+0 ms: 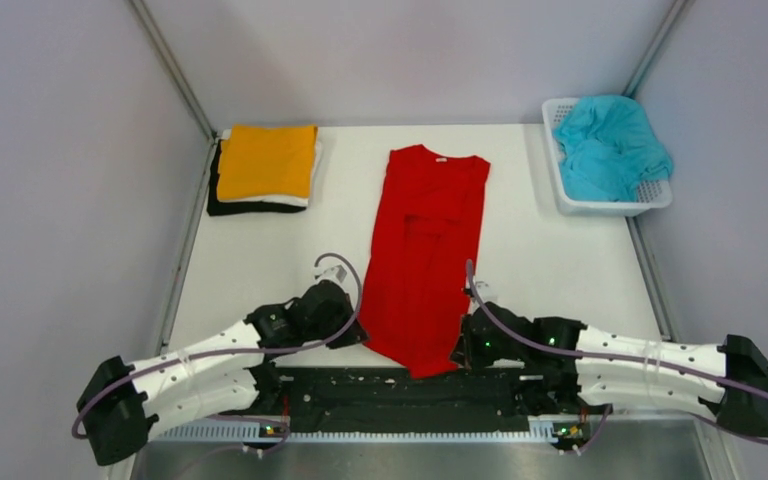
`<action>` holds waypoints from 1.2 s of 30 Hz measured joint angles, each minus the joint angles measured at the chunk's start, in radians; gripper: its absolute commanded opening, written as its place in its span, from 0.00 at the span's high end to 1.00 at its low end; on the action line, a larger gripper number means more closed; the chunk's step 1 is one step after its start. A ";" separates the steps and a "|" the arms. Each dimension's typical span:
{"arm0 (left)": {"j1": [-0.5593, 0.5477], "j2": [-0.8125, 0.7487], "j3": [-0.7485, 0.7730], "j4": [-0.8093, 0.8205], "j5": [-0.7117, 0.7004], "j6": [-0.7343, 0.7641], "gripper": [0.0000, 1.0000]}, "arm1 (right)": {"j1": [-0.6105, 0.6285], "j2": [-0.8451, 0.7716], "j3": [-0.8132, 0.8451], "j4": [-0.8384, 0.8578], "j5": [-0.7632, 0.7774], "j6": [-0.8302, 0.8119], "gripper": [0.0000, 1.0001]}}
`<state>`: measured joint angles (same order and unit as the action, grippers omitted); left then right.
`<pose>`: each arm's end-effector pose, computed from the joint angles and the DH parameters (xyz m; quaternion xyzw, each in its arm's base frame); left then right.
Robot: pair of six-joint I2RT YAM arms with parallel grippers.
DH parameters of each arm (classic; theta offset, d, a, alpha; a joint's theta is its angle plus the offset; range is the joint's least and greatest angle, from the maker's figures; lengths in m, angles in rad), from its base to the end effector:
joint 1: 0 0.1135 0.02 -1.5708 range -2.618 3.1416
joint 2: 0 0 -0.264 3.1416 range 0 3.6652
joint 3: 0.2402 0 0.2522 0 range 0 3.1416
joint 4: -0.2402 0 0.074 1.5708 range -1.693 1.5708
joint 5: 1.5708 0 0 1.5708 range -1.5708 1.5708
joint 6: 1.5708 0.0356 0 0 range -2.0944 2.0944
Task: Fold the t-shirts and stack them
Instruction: Fold the folded rectangular tshirt in 1/3 of the way
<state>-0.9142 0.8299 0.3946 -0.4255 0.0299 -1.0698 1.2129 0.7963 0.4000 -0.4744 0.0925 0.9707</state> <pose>0.0972 -0.1279 0.1763 -0.0677 0.9351 -0.2986 0.1784 0.0574 0.1440 0.1793 -0.0976 0.9334 0.2840 0.1964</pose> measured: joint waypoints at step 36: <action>0.470 1.225 1.178 -0.044 0.133 0.490 0.31 | -0.890 0.766 0.442 0.443 -0.159 -0.414 0.65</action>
<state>-0.4446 2.0552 1.5726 -0.4694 0.1631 -0.5800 0.3225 1.5627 0.8417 -0.0315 -0.0662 0.5571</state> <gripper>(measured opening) 0.475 0.053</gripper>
